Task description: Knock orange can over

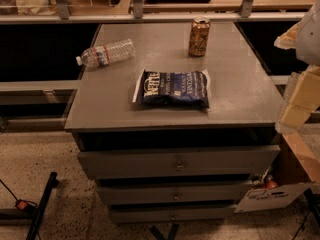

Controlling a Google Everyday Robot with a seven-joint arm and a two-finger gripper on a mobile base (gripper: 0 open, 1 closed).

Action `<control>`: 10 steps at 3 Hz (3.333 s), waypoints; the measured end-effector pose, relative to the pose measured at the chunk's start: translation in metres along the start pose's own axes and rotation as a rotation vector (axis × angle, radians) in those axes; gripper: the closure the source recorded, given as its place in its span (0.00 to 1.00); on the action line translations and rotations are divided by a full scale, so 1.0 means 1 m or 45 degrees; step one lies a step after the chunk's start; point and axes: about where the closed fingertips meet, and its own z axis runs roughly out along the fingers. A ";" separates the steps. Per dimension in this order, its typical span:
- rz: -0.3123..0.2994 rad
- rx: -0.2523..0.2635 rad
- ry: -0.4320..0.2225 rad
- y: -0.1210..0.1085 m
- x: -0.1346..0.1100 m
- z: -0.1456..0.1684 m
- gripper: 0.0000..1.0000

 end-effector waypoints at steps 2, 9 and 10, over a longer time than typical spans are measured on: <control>0.013 -0.015 -0.112 -0.009 -0.007 0.002 0.00; 0.393 0.398 -0.743 -0.252 -0.127 0.055 0.00; 0.473 0.406 -0.799 -0.285 -0.117 0.078 0.00</control>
Offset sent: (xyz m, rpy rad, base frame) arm 0.0312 0.0118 0.0032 0.2611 -0.0122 0.0437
